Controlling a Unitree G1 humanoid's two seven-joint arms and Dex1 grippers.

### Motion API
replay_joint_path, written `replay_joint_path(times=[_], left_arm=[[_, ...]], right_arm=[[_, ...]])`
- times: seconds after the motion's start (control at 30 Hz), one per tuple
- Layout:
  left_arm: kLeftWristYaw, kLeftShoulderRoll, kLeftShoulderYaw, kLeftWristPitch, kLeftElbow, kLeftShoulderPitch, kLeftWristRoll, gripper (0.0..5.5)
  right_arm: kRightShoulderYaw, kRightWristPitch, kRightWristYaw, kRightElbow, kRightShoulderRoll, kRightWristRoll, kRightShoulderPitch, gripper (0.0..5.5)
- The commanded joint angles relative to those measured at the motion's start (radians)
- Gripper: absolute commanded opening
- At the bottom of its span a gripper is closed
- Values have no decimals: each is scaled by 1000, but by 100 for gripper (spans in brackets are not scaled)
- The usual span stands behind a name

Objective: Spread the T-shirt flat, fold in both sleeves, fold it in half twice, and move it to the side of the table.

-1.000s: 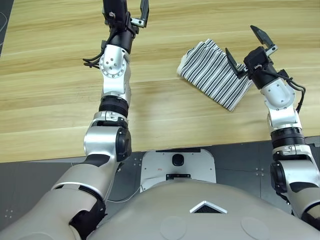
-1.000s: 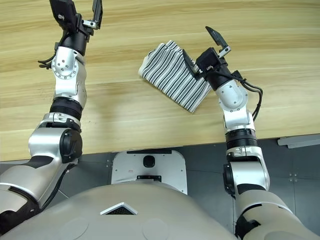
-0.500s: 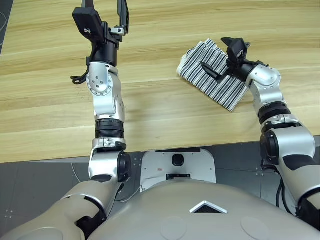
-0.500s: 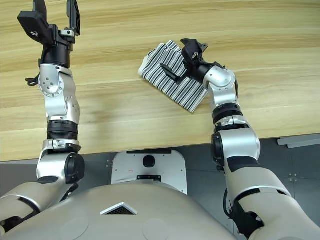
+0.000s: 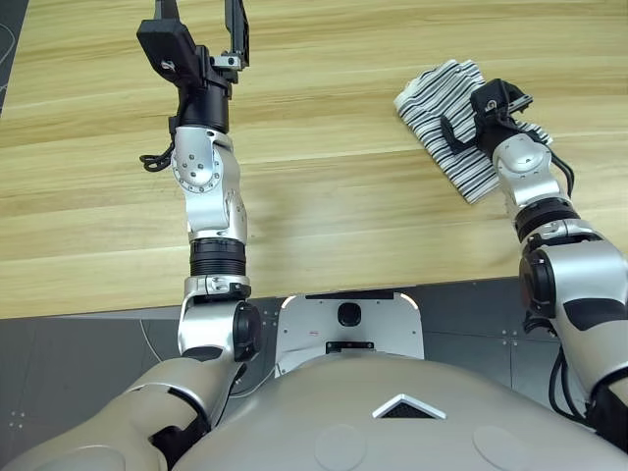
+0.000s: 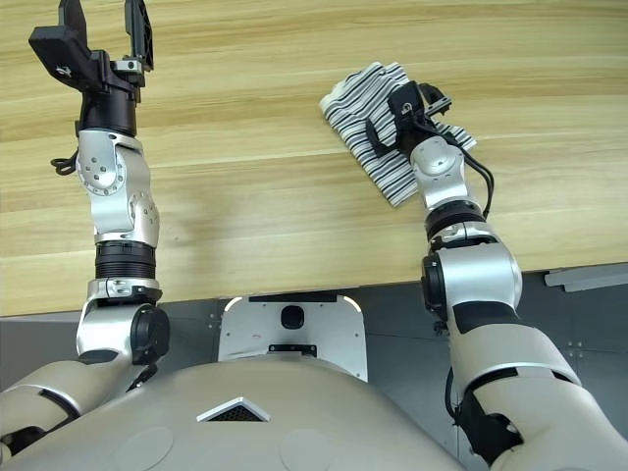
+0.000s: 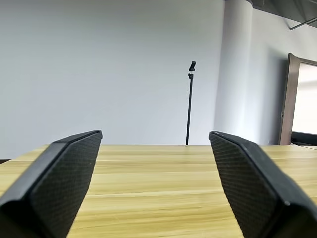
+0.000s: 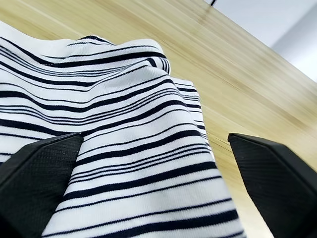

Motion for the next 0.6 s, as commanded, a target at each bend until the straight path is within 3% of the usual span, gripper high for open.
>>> replay_joint_path(times=[0.03, 0.3, 0.6], left_arm=[[21, 8, 13, -2, -22, 15, -1, 405], [28, 24, 37, 1, -23, 12, -4, 405], [29, 91, 121, 37, -101, 68, -55, 405]], right_arm=[[-48, 89, -77, 43, -70, 7, 35, 545], [-148, 86, -270, 52, -188, 30, 23, 545], [-236, -388, -179, -205, -136, 138, 47, 545]])
